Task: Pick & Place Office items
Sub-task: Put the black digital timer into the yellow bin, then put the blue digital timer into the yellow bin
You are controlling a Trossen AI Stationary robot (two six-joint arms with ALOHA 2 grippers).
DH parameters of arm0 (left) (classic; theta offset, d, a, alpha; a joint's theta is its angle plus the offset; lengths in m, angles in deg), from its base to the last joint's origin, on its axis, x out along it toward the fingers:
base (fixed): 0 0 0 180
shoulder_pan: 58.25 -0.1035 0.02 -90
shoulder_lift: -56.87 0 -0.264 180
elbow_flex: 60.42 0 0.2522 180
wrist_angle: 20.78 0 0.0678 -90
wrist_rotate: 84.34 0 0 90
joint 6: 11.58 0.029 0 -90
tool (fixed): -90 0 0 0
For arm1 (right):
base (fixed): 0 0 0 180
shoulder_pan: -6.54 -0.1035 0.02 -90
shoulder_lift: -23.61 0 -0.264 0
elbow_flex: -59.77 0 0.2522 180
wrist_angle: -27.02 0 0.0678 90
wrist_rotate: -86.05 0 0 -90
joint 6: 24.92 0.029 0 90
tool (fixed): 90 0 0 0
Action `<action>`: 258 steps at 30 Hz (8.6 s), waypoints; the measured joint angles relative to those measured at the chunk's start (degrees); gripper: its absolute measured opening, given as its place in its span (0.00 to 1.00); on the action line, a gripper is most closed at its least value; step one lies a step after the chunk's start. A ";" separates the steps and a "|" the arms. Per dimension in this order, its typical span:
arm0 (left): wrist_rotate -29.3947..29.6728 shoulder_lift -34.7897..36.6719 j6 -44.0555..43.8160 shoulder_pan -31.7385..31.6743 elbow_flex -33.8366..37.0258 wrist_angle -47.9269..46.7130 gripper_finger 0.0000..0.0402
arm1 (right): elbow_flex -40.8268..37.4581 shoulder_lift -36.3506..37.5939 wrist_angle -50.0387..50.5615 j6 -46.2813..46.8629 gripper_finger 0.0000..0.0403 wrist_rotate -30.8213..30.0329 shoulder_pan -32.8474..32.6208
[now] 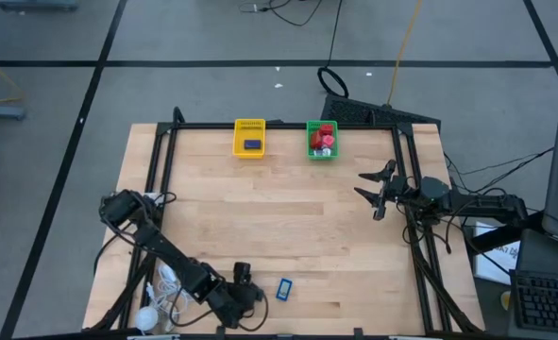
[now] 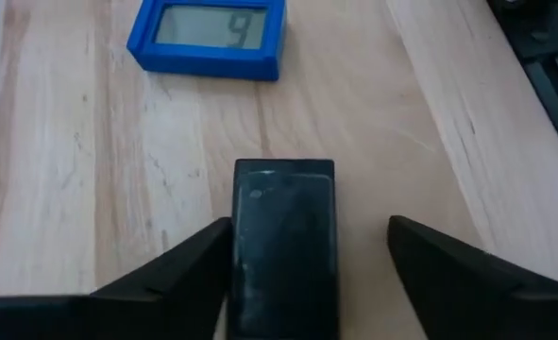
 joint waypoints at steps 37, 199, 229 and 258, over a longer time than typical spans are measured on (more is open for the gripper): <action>-4.15 15.91 20.14 -26.25 21.99 31.49 0.39 | 0.00 -0.02 -0.04 0.00 0.51 0.00 0.00; -4.02 -11.87 -41.29 -15.38 -24.24 -34.10 0.84 | -0.02 -0.63 0.17 0.00 0.52 0.00 -0.02; -3.03 1.25 -49.66 -29.79 -24.10 -57.13 0.83 | 0.00 -0.64 0.15 0.00 0.51 -0.01 -0.02; -6.37 -3.45 -20.02 -28.39 -24.22 -50.48 0.83 | 0.00 -0.65 0.13 0.00 0.51 0.00 0.00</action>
